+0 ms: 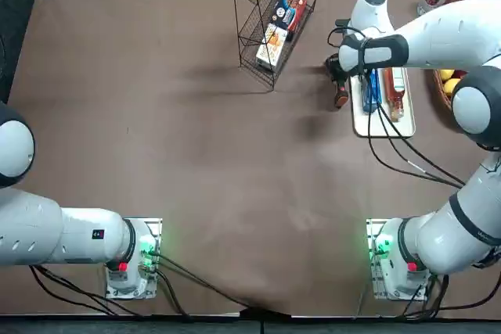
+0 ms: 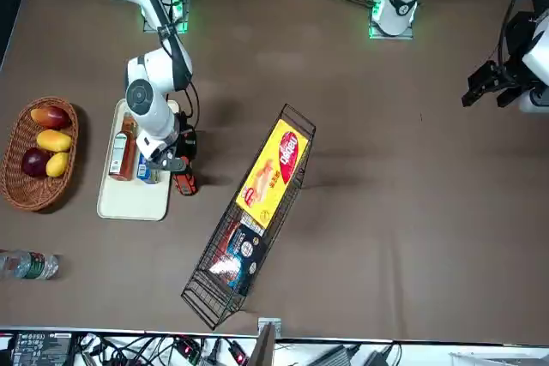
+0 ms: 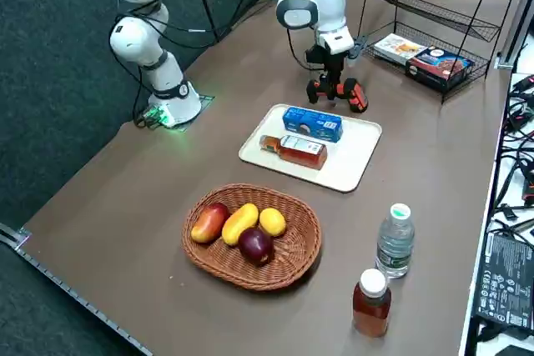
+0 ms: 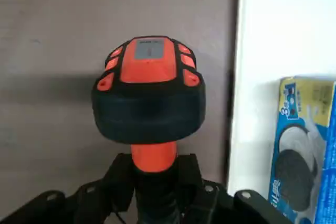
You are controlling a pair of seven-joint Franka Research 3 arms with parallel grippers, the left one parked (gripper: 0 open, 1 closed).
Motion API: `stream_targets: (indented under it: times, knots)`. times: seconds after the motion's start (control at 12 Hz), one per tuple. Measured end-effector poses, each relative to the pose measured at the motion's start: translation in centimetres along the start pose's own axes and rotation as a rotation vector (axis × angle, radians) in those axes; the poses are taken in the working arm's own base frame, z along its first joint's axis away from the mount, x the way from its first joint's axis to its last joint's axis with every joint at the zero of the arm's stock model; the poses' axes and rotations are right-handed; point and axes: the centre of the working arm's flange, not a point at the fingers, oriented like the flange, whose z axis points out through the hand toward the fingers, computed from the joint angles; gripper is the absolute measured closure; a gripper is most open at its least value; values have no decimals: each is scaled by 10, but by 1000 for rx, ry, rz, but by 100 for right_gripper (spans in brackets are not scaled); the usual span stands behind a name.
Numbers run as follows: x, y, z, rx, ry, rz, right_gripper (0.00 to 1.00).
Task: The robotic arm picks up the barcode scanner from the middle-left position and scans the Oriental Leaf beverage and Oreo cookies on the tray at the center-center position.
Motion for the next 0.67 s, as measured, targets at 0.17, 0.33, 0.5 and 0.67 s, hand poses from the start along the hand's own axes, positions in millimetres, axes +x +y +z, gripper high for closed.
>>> stream_targets:
  times: [0.17,0.33,0.5,0.67]
  knots:
    - [5,-4,-24,8,21,4,58]
    - [10,1,-62,4,13,14,58]
    - [15,16,-111,-9,-24,40,58]
    - [22,33,-161,-23,-71,70,58]
